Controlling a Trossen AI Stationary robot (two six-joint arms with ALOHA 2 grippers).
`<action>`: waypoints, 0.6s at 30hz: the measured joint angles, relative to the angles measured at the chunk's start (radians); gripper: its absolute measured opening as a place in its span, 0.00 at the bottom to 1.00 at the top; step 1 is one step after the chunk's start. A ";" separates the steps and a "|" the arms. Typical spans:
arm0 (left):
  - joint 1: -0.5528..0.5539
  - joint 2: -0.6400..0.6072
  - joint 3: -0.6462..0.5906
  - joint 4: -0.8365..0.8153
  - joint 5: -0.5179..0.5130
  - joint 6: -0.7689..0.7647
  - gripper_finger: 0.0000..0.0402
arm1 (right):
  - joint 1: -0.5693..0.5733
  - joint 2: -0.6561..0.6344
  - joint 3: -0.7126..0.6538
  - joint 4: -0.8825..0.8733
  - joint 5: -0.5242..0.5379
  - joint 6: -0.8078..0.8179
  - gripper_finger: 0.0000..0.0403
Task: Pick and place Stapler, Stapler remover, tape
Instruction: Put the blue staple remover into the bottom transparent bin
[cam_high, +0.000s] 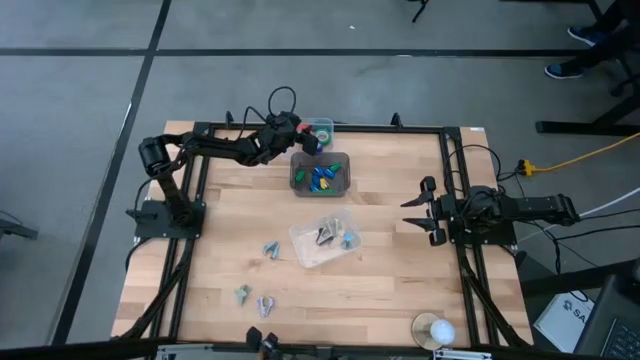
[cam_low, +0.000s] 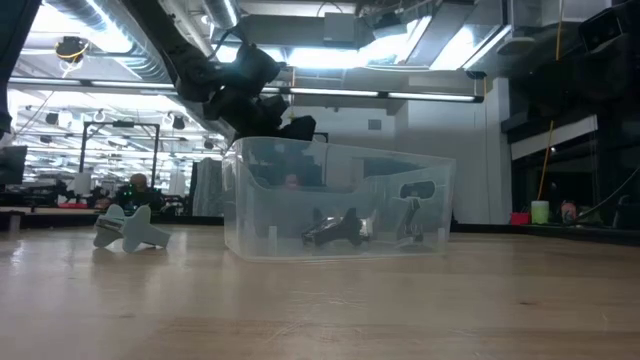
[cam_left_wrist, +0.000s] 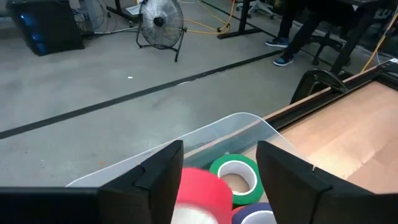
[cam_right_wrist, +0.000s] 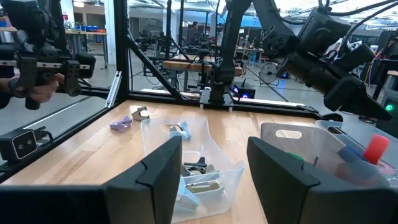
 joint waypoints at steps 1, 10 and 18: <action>0.000 0.000 0.000 0.000 0.000 0.000 0.51 | 0.000 0.000 0.000 0.000 0.000 0.000 0.47; -0.002 -0.001 0.000 0.000 0.037 0.000 0.52 | 0.000 0.000 0.000 0.000 0.000 0.000 0.47; -0.017 -0.011 0.000 -0.003 0.104 0.036 0.52 | 0.000 0.000 0.000 0.000 0.000 0.000 0.47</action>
